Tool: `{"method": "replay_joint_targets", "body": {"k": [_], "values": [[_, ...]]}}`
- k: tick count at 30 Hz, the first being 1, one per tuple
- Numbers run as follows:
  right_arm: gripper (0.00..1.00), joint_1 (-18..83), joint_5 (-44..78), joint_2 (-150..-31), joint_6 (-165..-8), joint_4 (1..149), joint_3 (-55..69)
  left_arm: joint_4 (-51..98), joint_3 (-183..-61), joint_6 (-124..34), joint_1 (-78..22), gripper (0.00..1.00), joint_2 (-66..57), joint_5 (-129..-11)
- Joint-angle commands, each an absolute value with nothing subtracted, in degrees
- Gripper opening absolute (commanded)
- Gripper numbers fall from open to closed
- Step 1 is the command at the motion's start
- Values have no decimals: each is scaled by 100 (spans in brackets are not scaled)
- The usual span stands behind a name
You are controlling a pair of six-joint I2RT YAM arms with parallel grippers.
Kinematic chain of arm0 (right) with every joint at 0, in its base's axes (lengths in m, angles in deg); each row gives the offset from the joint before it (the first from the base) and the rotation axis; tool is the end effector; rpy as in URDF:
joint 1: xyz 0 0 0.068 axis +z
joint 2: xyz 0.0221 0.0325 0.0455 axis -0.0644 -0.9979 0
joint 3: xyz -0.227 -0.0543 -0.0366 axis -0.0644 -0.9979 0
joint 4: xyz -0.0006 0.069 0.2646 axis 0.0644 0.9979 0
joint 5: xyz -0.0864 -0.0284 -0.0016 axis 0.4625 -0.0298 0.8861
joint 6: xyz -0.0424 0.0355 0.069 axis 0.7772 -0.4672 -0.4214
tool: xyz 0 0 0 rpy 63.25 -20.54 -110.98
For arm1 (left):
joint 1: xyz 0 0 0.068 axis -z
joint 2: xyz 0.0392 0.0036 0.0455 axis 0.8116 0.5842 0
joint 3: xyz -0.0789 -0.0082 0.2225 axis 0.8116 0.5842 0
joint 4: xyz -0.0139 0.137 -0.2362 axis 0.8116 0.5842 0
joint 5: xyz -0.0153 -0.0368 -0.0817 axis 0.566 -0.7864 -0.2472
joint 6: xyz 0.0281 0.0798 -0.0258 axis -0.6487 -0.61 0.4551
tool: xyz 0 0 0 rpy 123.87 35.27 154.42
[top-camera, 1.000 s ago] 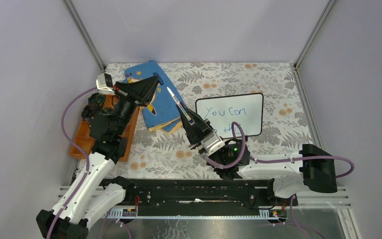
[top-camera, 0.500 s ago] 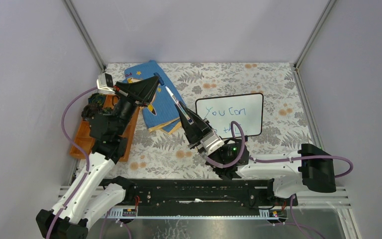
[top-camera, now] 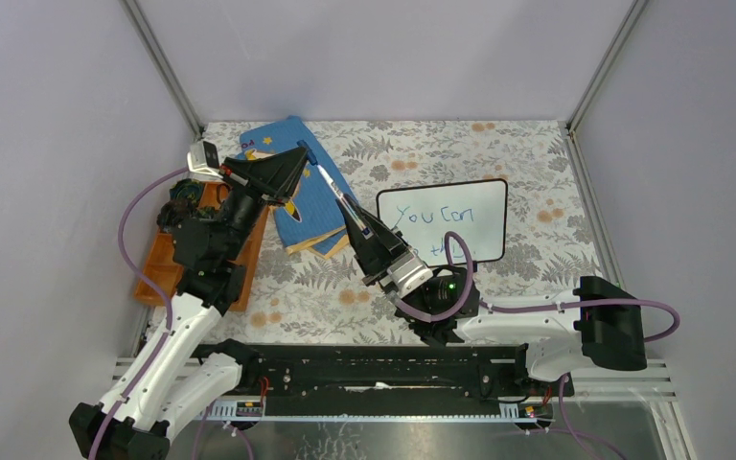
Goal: Write a sentence on the whiteboard
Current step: Close the whiteboard marker at the center of the board.
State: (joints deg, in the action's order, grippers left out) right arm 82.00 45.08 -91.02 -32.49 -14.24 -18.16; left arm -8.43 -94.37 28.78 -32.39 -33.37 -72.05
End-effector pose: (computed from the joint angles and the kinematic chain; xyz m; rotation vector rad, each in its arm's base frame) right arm 0.0915 0.3061 0.3795 -0.3422 0.5713 0.4243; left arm 0.2297 -0.1071 0.4078 -0.4616 1.1015 -1.7692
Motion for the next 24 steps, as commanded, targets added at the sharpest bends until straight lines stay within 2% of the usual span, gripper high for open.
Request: {"method": "replay_joint_targets", "body": {"k": [1, 24], "values": [[0, 8244, 4614, -9107, -3297, -2365, -1566, -885, -9398, 2770, -3199, 0, -3406, -7243], [0, 8229, 4758, -9160, -3232, -2365, -1504, -890, -9416, 2757, -3132, 0, -3417, -7249]]}}
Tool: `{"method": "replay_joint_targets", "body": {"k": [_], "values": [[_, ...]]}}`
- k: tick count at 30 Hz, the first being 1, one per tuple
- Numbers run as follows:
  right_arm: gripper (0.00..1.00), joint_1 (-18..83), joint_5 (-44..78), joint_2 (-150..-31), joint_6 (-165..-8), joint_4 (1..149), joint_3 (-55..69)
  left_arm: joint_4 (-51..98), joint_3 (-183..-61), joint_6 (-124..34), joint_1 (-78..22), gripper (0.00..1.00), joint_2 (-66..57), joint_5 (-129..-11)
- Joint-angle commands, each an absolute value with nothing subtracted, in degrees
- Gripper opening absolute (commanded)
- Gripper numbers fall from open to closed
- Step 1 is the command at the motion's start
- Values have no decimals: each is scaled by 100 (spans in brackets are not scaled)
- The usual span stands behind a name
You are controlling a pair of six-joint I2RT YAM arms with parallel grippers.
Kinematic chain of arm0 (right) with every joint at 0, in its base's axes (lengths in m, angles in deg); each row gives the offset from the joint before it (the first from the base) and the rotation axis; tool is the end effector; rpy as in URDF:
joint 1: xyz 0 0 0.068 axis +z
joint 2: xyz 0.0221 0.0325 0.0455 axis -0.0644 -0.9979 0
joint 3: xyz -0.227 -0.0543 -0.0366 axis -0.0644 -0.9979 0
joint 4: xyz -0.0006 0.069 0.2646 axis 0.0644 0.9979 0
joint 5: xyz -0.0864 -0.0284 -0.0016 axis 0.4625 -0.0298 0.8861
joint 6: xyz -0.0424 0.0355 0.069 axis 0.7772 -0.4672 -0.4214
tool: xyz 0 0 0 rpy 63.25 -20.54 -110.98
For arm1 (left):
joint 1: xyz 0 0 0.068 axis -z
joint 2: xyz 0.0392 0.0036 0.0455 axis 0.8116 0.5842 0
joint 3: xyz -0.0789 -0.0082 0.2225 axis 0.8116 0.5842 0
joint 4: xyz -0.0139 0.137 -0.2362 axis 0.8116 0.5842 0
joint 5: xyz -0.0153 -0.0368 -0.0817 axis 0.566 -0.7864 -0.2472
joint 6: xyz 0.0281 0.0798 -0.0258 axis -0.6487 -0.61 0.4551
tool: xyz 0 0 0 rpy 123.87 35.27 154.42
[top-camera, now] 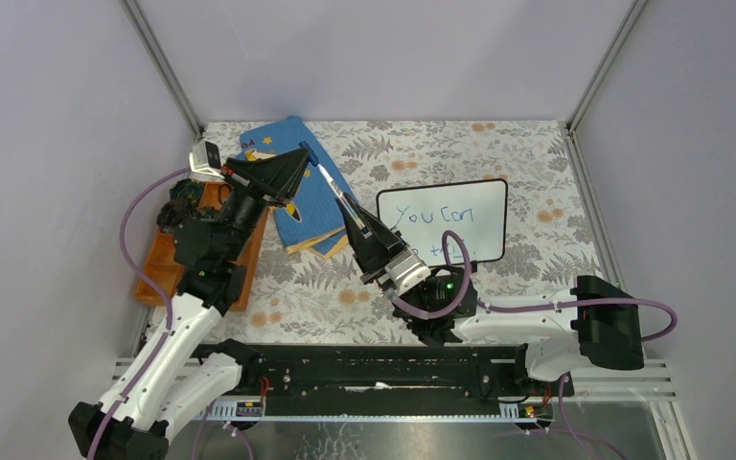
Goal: Write a sentence on the whiteboard
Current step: Close the whiteboard marker at the center of the board.
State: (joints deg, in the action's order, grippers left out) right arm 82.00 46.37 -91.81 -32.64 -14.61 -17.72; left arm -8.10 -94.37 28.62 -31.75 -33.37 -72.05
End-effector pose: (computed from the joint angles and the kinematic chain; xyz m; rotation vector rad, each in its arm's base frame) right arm 0.0936 0.3079 0.3779 -0.3302 0.5907 0.4198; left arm 0.2289 -0.1098 0.4070 -0.4581 1.1118 -1.7749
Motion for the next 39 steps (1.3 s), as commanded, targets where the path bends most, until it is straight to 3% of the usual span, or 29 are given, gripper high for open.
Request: {"method": "replay_joint_targets", "body": {"k": [1, 27, 39], "values": [[0, 8236, 4754, -9161, -3232, -2360, -1497, -892, -9416, 2757, -3136, 0, -3417, -7253], [0, 8235, 4820, -9359, -3108, -2358, -1340, -851, -9405, 2720, -2974, 0, -3417, -7316], [0, 8235, 4465, -9887, -1732, -2354, -1033, -911, -9448, 2731, -2894, 0, -3328, -7358]]}}
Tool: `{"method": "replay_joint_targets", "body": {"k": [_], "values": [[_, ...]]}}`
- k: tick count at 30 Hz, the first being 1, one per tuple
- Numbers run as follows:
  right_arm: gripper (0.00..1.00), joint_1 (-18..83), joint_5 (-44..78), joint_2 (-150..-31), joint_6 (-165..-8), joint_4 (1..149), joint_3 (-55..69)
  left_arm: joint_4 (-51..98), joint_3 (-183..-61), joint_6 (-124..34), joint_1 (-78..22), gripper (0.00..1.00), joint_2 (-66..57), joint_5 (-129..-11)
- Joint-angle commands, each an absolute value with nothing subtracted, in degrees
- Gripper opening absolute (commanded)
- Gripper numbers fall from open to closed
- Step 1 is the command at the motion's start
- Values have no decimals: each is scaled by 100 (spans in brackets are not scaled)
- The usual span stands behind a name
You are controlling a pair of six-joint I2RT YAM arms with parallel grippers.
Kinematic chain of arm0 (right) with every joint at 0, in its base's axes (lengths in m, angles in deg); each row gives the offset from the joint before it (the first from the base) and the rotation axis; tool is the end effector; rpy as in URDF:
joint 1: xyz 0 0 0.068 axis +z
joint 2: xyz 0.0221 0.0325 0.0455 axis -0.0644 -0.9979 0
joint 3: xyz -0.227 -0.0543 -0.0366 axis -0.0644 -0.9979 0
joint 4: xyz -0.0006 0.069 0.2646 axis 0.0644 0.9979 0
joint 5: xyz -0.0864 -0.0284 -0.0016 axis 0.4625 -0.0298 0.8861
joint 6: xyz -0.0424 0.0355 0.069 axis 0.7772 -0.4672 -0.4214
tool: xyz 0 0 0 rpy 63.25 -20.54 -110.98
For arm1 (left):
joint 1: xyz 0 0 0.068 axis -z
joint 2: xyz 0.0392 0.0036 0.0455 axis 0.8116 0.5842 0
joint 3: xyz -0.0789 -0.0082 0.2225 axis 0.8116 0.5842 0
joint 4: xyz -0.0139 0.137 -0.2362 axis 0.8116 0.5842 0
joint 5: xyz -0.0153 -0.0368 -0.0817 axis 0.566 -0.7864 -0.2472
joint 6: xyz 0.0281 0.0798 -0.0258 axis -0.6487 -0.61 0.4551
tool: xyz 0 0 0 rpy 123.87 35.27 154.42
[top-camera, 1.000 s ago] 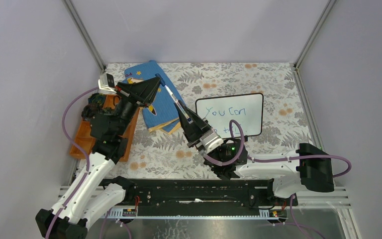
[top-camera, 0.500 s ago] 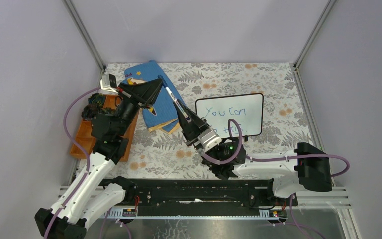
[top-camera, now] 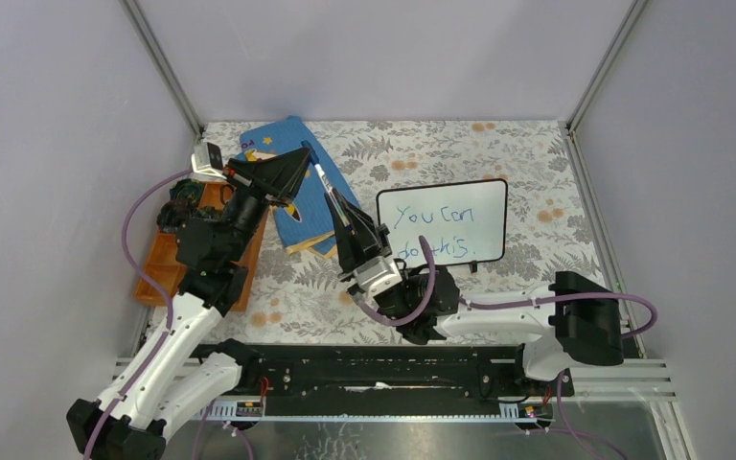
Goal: Write a sentence on the whiteboard
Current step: Close the whiteboard marker at the center of the board.
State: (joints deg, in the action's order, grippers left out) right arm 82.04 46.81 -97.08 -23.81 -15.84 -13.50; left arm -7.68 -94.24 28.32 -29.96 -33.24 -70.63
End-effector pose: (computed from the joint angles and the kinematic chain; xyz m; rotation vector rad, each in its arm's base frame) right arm 0.0977 0.3261 0.3751 -0.3671 0.5666 0.2707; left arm 0.2278 -0.1159 0.4048 -0.4692 1.1213 -1.7827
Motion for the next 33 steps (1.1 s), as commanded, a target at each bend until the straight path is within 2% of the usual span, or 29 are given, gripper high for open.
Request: {"method": "replay_joint_targets", "body": {"k": [1, 17, 33], "values": [[0, 8235, 4466, -9915, -1676, -2351, -1018, -912, -9450, 2727, -2890, 0, -3324, -7367], [0, 8226, 4496, -9876, -1637, -2343, -1050, -948, -9401, 2695, -2684, 0, -3274, -7410], [0, 7953, 5271, -9217, -4367, -2297, -1311, -852, -9928, 2171, -2670, 0, -3071, -7396]]}}
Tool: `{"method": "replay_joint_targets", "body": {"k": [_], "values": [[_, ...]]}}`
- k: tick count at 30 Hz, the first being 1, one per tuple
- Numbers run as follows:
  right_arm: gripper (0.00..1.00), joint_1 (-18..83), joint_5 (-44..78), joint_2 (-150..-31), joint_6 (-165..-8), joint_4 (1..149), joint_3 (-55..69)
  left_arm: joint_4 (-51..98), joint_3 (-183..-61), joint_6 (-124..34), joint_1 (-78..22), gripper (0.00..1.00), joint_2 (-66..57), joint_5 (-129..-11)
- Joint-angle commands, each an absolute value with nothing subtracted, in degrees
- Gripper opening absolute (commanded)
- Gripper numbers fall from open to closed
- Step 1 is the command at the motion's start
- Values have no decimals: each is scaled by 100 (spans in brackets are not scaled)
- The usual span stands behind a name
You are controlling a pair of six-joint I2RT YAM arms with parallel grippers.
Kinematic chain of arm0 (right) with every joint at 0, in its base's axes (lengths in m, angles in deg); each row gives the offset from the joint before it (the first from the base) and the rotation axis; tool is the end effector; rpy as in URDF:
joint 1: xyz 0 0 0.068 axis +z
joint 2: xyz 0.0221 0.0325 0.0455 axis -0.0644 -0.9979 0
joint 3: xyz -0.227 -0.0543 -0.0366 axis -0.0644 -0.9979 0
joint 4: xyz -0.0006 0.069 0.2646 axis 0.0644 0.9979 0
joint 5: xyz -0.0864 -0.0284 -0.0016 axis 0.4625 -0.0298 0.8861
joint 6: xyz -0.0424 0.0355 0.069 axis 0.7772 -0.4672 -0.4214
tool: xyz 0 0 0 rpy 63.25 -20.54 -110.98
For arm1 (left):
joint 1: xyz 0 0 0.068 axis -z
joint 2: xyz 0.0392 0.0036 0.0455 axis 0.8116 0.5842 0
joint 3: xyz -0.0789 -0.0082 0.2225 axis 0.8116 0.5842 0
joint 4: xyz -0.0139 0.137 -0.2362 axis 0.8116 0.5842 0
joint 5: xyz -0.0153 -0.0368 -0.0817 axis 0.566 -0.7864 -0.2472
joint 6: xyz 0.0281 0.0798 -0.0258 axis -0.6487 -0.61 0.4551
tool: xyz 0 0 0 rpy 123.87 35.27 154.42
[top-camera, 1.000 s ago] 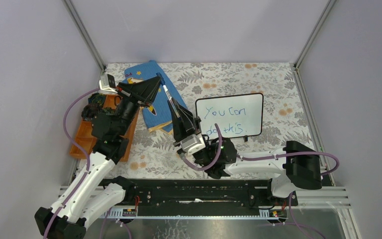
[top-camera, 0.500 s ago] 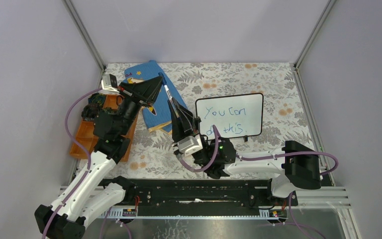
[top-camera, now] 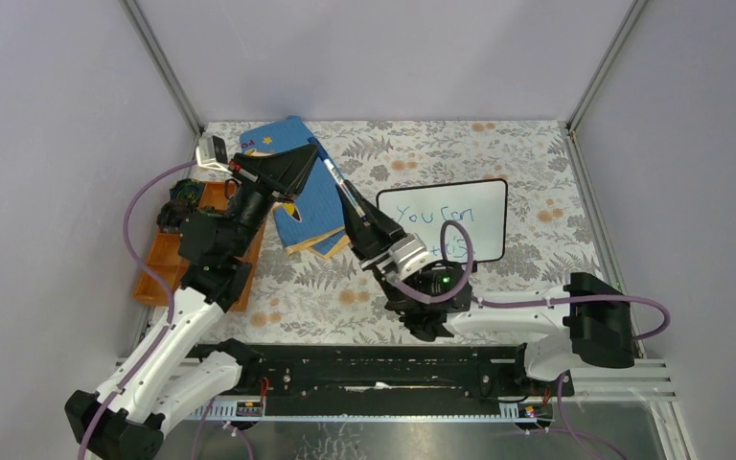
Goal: Write a sentence on the whiteboard
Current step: Close the whiteboard marker at the center of the board.
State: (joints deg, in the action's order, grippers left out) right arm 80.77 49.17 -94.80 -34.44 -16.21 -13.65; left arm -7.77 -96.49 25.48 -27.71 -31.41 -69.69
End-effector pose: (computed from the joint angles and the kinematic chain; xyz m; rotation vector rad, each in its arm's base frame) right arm 0.1051 0.3115 0.3861 -0.2482 0.6195 0.4261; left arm 0.2276 -0.1256 0.4128 -0.4283 1.1210 -1.7690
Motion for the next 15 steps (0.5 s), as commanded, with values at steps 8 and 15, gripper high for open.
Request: {"method": "replay_joint_targets", "body": {"k": [8, 15], "values": [[0, 7814, 5416, -9156, -4902, -2246, -1354, -1004, -10058, 2019, -2387, 0, -2907, -7483], [0, 7761, 5504, -9175, -5245, -2211, -1330, -1048, -10050, 1893, -2096, 0, -2827, -7424]]}}
